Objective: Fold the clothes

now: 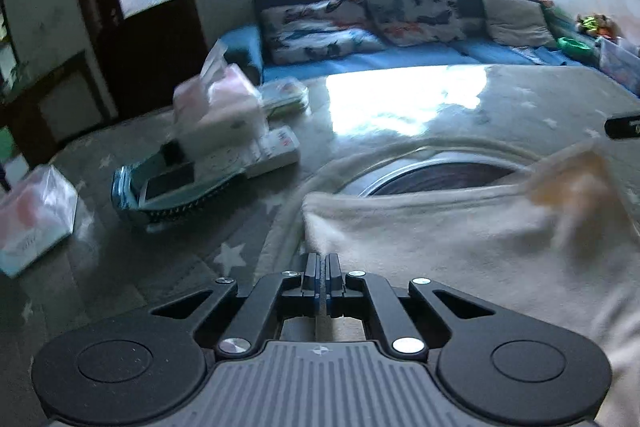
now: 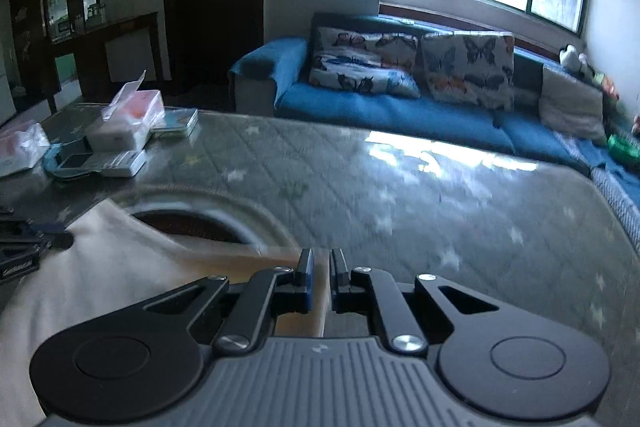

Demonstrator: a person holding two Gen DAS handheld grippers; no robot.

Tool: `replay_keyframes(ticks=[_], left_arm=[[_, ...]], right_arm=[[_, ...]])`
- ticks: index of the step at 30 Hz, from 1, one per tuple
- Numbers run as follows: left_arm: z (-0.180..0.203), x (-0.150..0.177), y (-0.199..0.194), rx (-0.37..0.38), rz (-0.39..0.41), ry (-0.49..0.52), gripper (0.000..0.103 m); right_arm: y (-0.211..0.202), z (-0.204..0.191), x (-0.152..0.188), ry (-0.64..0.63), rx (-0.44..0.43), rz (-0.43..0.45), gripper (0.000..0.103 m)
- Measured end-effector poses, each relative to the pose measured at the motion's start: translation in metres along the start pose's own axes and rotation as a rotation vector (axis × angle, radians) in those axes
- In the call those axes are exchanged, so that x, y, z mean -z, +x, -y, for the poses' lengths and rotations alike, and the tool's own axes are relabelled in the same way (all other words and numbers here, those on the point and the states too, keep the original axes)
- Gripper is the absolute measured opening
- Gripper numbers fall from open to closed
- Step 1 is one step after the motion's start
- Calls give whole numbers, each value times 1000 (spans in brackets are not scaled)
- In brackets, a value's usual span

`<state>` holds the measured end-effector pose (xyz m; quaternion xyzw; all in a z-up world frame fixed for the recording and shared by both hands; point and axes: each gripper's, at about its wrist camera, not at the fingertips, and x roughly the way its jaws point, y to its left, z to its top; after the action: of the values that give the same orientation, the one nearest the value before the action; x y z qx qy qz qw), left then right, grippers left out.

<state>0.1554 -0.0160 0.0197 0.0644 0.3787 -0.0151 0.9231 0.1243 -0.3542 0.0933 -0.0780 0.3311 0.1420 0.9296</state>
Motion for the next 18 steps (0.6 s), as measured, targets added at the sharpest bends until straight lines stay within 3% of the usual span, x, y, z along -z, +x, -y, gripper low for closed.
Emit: replay_keyframes(ticks=[9,14,18], left_arm=[[5,15,-24,12,21,44,12],[25,39,-58,81,36,125,17],[45,66,-89,144,51,197,33]], right_arm=[[-8,-4,3,-48,-30,-39,10],[-28,-7,26,-73,-59,-80,10],[-49,-13,48,-91,-94,-110,11]])
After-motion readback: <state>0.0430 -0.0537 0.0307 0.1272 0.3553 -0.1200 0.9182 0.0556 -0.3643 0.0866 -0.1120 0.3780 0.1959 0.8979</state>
